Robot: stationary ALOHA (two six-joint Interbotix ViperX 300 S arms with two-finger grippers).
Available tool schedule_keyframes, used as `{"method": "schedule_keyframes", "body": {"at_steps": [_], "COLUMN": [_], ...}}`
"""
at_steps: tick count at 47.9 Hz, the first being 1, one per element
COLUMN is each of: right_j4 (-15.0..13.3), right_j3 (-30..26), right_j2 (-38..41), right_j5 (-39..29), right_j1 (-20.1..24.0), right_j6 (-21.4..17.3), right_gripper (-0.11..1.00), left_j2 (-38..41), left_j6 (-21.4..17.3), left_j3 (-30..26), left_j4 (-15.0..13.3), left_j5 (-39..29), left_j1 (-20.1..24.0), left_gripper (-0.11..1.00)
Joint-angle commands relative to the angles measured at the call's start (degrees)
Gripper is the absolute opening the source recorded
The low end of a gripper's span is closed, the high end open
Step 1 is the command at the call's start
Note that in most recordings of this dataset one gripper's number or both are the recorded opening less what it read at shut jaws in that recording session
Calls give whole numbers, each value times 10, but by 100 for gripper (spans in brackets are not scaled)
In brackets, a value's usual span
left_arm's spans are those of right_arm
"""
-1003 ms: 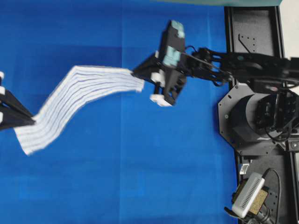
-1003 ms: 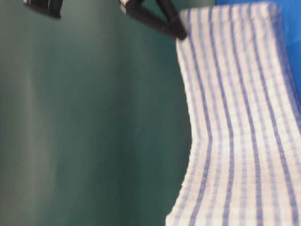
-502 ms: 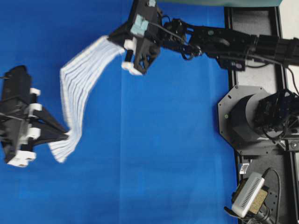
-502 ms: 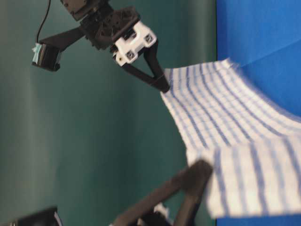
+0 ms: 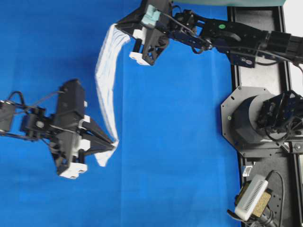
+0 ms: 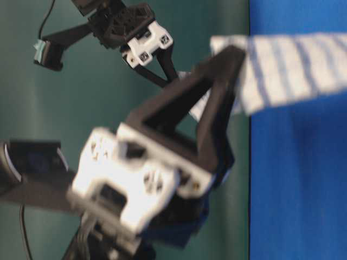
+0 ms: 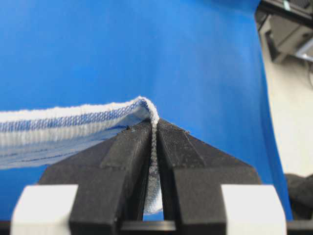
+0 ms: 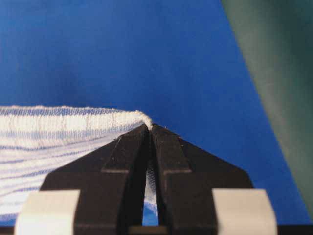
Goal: Fold the blue towel.
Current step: 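Lay the strip down vertically and open both grippers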
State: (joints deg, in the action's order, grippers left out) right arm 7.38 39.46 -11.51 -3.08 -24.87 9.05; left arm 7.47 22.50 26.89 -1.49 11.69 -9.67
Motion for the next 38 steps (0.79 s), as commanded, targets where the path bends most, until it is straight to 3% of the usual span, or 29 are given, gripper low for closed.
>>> {"method": "schedule_keyframes", "body": {"at_steps": [1, 16, 27, 38], "right_j4": [-4, -18, -19, -19], "right_j3": [1, -5, -42, -104], "right_j2": [-21, -5, 57, 131], "right_j5": [4, -11, -10, -8], "right_j1": [-6, -11, -11, -5], "right_j6": [0, 4, 4, 6], "right_gripper": [14, 14, 14, 14], "left_j2": [6, 44, 24, -12], "left_j6": [-2, 4, 26, 69], "left_j3": [-34, -56, -3, 83], "left_j4": [-1, -1, -19, -32], "left_j5": [5, 30, 40, 107], "left_j1": [5, 11, 9, -4], "left_gripper": [3, 3, 3, 3]}}
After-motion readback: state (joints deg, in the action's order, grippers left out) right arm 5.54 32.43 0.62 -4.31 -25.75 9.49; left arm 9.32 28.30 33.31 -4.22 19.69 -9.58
